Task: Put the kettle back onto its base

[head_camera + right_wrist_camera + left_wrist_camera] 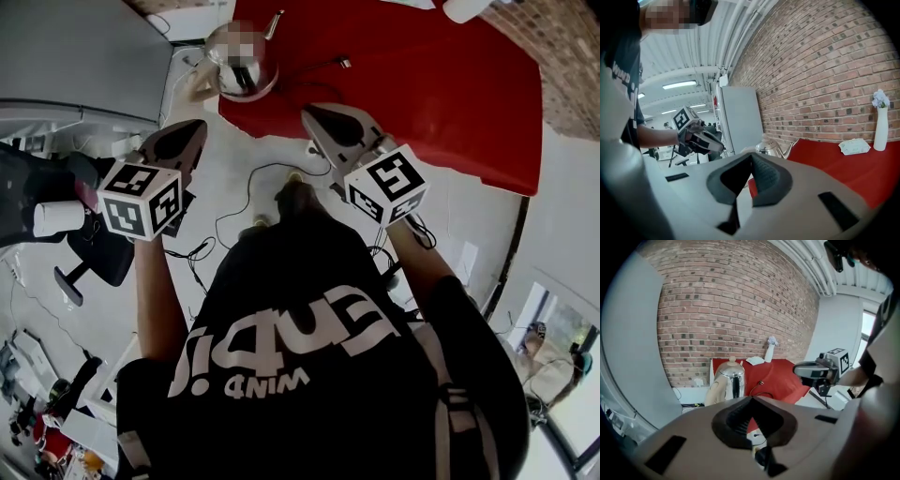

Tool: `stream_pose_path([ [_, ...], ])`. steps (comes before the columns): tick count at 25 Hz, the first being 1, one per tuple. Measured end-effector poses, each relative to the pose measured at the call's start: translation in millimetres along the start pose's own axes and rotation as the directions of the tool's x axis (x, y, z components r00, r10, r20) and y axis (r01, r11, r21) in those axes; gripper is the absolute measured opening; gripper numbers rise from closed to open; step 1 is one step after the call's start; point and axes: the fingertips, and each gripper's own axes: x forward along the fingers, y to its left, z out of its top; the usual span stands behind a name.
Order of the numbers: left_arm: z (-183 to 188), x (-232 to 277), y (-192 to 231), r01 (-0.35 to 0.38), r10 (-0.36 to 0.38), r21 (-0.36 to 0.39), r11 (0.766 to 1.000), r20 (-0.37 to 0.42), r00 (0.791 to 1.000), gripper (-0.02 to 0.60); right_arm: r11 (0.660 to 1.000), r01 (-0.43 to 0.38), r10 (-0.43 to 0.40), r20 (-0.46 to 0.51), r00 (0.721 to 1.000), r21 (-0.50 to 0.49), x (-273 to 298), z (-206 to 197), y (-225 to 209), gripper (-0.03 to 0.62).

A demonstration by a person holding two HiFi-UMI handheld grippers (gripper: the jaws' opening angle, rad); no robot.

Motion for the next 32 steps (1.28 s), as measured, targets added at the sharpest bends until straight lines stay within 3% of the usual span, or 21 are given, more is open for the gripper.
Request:
stream_pose_path([
  [11, -56.6, -91.5, -55.4, 0.098, -0.103, 0.061, 0.993, 0.081, 0.991, 0.008, 0.997, -0.009, 0.009, 0.003, 1.0, -0.078, -24.2, -6.4, 130.2, 0.02],
  [15, -61.7, -117.7, -76.3, 0.093, -0.106, 0.097, 0.991, 0.141, 0.984, 0.008, 0.997, 0.001, 0.0, 0.018, 1.0, -0.081, -37.3, -4.0, 163.8, 0.021],
  [22, -60.8, -147.8, -104.1, 0.046, -0.077, 0.131, 0.99, 0.236, 0.969, 0.008, 0.996, 0.027, -0.023, 0.048, 0.999, -0.089, -72.9, 0.8, 178.7, 0.021],
  [32, -66.2, -150.4, -131.8, 0.042, -0.084, 0.174, 0.984, 0.243, 0.966, 0.008, 0.994, -0.015, 0.023, 0.072, 0.997, -0.111, -96.7, -6.0, 193.4, 0.02],
])
